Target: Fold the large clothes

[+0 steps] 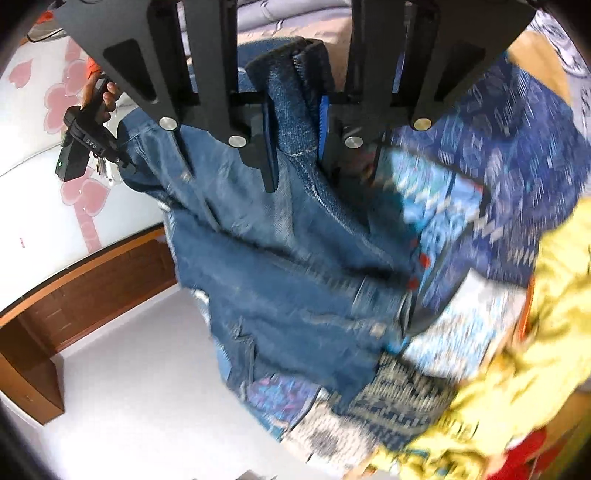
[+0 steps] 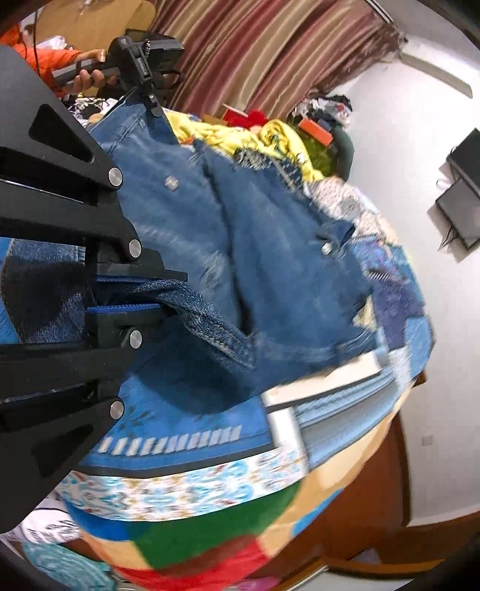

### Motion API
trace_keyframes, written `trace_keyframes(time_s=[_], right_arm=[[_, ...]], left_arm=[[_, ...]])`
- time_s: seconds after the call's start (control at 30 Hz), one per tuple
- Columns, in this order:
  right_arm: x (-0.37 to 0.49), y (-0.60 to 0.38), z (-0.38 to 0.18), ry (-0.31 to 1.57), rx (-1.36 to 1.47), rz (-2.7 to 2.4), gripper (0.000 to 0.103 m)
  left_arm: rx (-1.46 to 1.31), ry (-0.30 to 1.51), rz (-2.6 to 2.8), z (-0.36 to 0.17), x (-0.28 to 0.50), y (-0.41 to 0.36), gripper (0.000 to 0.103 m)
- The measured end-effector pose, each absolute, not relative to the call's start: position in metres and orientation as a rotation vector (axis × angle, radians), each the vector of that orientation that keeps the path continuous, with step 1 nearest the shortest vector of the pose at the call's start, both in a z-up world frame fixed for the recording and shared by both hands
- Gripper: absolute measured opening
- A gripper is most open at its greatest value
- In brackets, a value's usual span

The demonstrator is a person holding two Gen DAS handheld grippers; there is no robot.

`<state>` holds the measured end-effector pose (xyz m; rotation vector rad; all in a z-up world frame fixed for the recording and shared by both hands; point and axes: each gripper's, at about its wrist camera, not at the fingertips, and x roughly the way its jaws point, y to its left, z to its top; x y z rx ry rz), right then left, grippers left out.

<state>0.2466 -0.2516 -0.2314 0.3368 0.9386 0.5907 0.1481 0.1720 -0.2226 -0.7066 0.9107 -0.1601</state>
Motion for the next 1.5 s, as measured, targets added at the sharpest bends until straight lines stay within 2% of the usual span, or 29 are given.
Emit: trace_keyframes(time_s=[0.3,0.5,0.7,1.1,1.27,1.5], right_arm=[[0.296,-0.228,-0.17,0.78,0.289,0.606,0.007],[0.341,-0.224,-0.145,0.704,0.301,0.561,0.007],[0.392,-0.222,-0.148,0.712,0.331,0.486,0.007],[0.473,-0.204,-0.22,0.895,0.316,0.402,0.007],[0.479,-0.206,-0.245,0.964,0.264,0.422,0.007],[0.473,-0.215,-0.239,0.966,0.202,0.49,0.008]], left_arm=[[-0.589,0.728,-0.129,-0.142,0.214,0.185,0.016],[-0.575,0.67,-0.052,-0.124,0.271,0.204,0.015],[-0.614,0.692,0.024,-0.144,0.326,0.225,0.015],[-0.562,0.861,0.124,-0.234,0.396,0.236,0.015],[-0.515,0.917,0.144,-0.26,0.408,0.232,0.016],[-0.476,0.964,0.147,-0.274,0.41,0.228,0.018]])
